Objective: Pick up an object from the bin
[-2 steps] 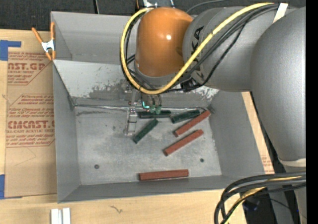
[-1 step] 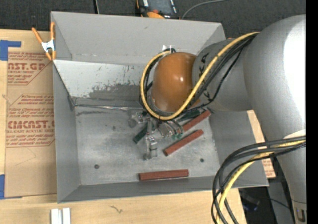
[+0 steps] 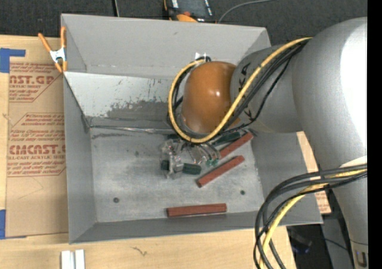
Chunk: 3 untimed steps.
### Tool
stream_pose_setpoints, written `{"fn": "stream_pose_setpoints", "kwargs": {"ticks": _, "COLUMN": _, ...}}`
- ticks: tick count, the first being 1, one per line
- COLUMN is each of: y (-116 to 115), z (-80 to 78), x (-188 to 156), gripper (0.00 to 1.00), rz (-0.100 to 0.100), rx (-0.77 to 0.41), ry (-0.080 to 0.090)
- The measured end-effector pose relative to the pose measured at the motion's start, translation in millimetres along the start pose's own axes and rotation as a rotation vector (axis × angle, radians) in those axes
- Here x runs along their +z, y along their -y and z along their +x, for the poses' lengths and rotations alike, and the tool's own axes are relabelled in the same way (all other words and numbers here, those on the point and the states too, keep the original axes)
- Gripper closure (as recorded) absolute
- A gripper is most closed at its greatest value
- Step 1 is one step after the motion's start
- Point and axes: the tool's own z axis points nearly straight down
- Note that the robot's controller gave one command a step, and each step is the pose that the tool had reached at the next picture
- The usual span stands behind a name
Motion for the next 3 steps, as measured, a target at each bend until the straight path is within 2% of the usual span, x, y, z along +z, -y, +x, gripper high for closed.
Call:
{"fn": "stream_pose_setpoints", "kwargs": {"ticks": 1, "y": 0.0, "z": 0.1, "x": 0.1, "gripper": 0.00, "rz": 0.000, "rx": 0.000, "ry": 0.000}}
{"fn": "stream_pose_setpoints", "kwargs": {"ticks": 2, "y": -0.1, "z": -0.1, "x": -0.2, "gripper": 1.00, "rz": 0.000, "rx": 0.000, "ry": 0.000}}
{"fn": "stream_pose_setpoints", "kwargs": {"ticks": 3, "y": 32.1, "z": 2.2, "x": -132.5, "gripper": 1.00, "rz": 0.004, "rx": -0.279, "ry": 0.008}}
